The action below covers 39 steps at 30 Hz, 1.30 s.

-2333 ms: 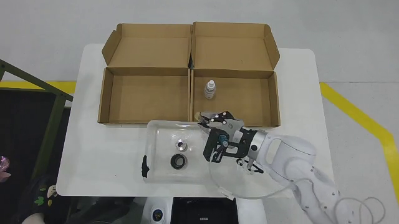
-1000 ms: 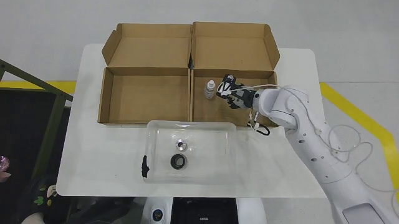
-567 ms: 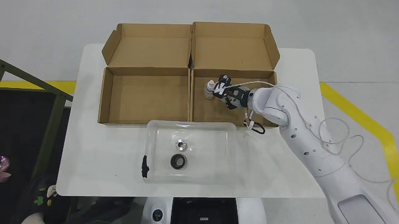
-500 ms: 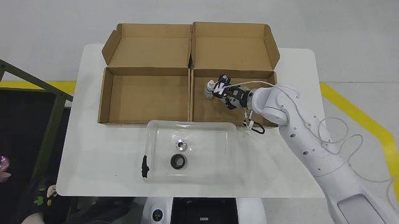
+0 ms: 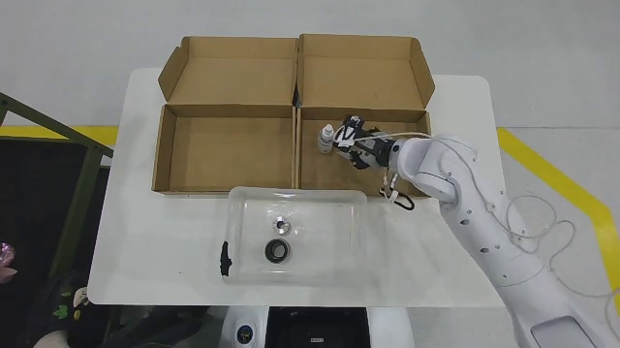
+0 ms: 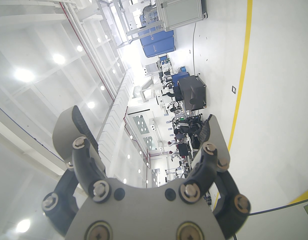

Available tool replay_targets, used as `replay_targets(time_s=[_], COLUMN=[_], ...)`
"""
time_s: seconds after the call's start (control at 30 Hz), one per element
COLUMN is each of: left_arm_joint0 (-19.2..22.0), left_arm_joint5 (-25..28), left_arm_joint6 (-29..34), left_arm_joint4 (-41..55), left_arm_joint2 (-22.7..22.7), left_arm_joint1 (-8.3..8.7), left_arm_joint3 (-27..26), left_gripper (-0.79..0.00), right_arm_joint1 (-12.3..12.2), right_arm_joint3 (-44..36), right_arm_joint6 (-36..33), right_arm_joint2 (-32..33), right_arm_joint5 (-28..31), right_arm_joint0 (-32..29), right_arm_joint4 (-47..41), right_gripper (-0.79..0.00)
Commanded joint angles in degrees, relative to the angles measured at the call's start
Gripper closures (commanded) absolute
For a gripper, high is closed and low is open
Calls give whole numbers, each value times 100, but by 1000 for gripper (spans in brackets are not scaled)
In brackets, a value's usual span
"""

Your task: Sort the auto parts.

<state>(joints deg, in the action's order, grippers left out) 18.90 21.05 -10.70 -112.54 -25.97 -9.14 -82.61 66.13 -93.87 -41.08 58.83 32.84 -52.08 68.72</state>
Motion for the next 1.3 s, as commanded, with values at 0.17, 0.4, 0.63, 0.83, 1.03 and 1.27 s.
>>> replay_targets(time_s=[0.17, 0.4, 0.63, 0.83, 1.03, 1.27], left_arm_joint0=[0, 0, 0, 0, 0, 0], left_arm_joint5=[0, 0, 0, 0, 0, 0], left_arm_joint6=[0, 0, 0, 0, 0, 0], left_arm_joint4=[0, 0, 0, 0, 0, 0], left_arm_joint2=[0, 0, 0, 0, 0, 0], left_arm_joint1=[0, 0, 0, 0, 0, 0], left_arm_joint3=[0, 0, 0, 0, 0, 0], left_gripper=[-785, -785, -785, -785, -785, -785], right_arm_joint1=[-158, -199, -147, -78, -16, 11], right_arm_joint3=[-1195, -1856, -2002, -1840, -1638, -1492], right_arm_joint6=[200, 549, 999, 1215, 1272, 1159], right_arm_joint2=[398, 273, -251, -664, -1006, -1227], right_arm_joint5=[414, 729, 917, 905, 915, 967], right_arm_joint0=[-673, -1024, -1036, -932, -857, -877], right_arm_joint4=[253, 411, 620, 784, 926, 1076], right_gripper=[-385, -391, -397, -391, -400, -388])
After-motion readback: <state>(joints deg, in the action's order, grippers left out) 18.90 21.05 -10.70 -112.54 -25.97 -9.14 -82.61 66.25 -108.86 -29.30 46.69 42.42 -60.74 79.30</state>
